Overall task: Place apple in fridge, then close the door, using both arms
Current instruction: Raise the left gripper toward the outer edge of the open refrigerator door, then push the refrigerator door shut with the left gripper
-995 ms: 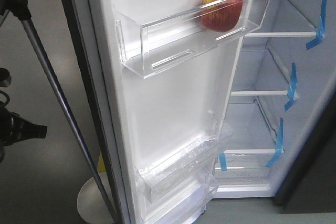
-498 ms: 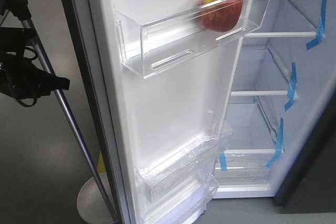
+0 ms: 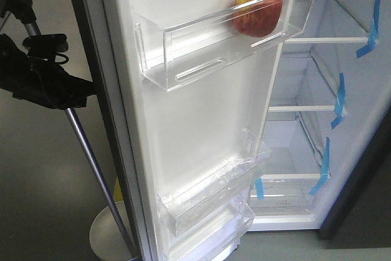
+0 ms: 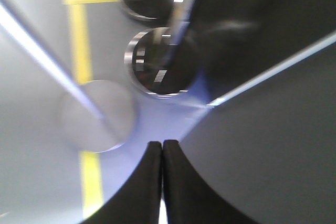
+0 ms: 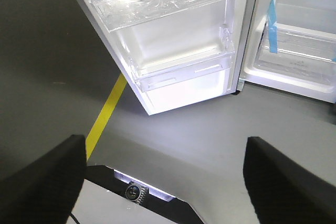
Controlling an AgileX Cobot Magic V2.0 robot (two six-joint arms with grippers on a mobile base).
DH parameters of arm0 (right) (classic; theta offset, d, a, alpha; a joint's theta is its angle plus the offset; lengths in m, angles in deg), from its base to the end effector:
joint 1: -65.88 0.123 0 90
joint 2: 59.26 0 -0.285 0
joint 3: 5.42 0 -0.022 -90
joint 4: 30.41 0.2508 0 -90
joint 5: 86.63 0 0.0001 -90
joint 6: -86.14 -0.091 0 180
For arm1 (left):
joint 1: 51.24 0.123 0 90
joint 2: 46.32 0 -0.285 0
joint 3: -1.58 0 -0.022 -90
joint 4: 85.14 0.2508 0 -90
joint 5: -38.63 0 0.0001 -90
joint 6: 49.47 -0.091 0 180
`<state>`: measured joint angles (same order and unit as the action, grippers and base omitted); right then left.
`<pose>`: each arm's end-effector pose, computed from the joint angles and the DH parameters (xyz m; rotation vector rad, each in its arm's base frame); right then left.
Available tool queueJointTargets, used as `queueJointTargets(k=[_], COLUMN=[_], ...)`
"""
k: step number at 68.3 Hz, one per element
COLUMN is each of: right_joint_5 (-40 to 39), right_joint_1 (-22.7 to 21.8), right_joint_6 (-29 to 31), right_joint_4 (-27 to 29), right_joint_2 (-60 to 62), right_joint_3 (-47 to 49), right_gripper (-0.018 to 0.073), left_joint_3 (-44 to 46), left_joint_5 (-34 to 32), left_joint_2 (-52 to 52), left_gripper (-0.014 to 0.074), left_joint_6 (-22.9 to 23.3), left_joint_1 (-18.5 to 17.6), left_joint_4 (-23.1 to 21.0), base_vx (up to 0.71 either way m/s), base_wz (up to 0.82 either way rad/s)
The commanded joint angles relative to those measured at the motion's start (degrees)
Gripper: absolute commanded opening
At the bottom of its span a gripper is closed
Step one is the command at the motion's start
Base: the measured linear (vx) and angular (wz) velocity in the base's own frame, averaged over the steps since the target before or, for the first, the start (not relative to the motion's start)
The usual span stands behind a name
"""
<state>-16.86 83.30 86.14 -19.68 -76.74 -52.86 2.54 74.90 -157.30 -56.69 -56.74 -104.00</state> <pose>0.0048 0.0182 0.2721 -0.3679 2.3342 0.3868 0.3931 -0.0554 0.2509 0.0184 2.5348 -0.3385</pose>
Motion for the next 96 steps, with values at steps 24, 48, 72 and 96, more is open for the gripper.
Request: queueJointTargets(k=[24,48,72,96], right_joint_5=[-2.89,-2.89,-2.89,-2.89], right_joint_1=[-0.16,-0.16,-0.16,-0.16], right_joint_6=[0.0,0.0,0.0,0.0], right_joint_4=[0.35,0.35,0.35,0.35], right_joint_2=[-0.77,-0.77,-0.77,-0.77], right_joint_3=[1.29,1.29,1.29,1.29], right_gripper=[0.0583,0.0583,0.0583,0.0583], left_joint_3=[2.0,2.0,2.0,2.0], left_joint_5=[1.76,4.16,3.14,-1.25], left_joint_2=[2.35,2.35,2.35,1.5], left_gripper=[-0.0006,-0.0006,-0.0006,-0.0006], left_joint_6=[-21.64,-25.09,-29.91,-48.34], left_joint_1=[-0.86,-8.61,-18.75,-29.09], left_joint_4=[-30.16,-32.63,-38.09,-55.35], base_vx=[0.0,0.0,0.0,0.0], base_wz=[0.0,0.0,0.0,0.0])
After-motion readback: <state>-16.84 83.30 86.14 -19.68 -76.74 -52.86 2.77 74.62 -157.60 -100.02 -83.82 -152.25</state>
